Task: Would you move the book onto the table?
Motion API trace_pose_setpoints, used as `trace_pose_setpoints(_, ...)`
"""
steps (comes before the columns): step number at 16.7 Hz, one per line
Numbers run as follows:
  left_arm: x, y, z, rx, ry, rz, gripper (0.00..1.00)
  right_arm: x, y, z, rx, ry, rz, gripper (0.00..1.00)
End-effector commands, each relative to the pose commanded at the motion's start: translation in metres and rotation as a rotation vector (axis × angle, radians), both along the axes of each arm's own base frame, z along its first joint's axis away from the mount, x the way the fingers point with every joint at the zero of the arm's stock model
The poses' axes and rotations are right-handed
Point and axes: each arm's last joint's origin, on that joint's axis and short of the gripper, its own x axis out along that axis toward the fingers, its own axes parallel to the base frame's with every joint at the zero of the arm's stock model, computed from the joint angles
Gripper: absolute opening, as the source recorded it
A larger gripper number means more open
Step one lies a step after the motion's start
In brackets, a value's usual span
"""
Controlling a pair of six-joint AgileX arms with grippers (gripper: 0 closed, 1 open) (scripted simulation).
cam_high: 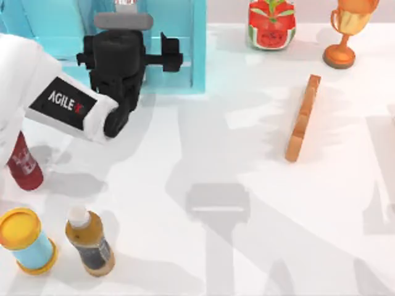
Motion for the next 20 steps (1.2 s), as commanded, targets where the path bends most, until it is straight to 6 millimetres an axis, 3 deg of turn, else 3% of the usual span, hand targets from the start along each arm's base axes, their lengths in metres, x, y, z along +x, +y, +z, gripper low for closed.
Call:
trace_pose_setpoints(11, 0.0000, 0.0000, 0.0000, 0.000, 0.000, 0.000, 0.02, 0.0000, 0.0000, 0.0000, 0.000, 0.000, 0.000, 1.00)
trace_pose_setpoints(20, -0.0008, -0.0022, 0.0007, 0.000, -0.001, -0.005, 0.00, 0.0000, 0.0000, 0.0000, 0.000, 0.000, 0.000, 1.00)
